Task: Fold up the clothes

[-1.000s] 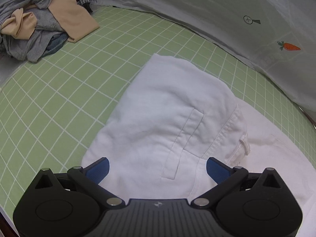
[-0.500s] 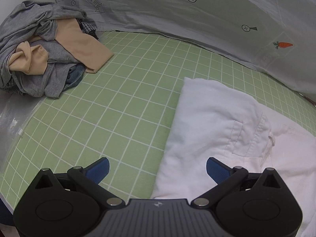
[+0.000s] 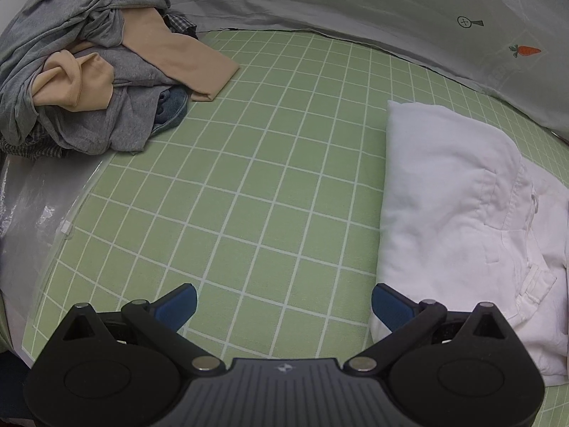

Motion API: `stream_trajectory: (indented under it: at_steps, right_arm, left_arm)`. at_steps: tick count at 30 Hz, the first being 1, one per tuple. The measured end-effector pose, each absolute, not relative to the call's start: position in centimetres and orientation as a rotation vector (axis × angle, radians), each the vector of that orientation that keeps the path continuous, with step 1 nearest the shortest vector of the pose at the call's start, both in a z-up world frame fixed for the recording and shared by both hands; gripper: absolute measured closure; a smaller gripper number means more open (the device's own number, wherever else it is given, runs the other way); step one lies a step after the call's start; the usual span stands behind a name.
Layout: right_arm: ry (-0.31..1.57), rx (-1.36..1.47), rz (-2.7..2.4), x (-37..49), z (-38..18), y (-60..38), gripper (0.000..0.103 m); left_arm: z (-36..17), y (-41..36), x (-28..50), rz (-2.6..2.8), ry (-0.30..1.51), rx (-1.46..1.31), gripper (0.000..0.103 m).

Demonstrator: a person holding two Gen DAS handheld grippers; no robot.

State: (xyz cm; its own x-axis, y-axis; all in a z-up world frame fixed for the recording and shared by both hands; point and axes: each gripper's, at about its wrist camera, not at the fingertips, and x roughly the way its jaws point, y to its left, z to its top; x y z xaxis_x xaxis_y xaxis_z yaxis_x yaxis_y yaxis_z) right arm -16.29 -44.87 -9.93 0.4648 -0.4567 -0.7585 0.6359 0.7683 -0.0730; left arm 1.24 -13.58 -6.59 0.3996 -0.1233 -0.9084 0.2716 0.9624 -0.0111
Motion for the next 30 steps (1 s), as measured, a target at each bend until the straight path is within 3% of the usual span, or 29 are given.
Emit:
stream_trajectory:
  at_steps: [7,11,19,30]
  right_arm:
    - [0.662,0.240,-0.723,-20.2,-5.1,-45.8,0.046]
    - [0.683,0.212,-0.810,-22.1,-5.0,-48.5,0.028]
    - [0.860,0.175,-0.834,-24.1,-9.3,-51.2,0.027]
    - [0.850,0.197,-0.614,-21.7,-9.6,-47.2,0.027]
  left_arm:
    - [-6.5,-15.8,-0.4,-0.283,1.118,0.127,0.000]
    - [-7.1,-17.1,-2.0,-0.278,1.137,0.129,0.000]
    - [-7.6,-18.1,-4.6,-0.242,1.160,0.127,0.000]
    - [-7.8,-17.1,-5.9,-0.197,1.180,0.122,0.000]
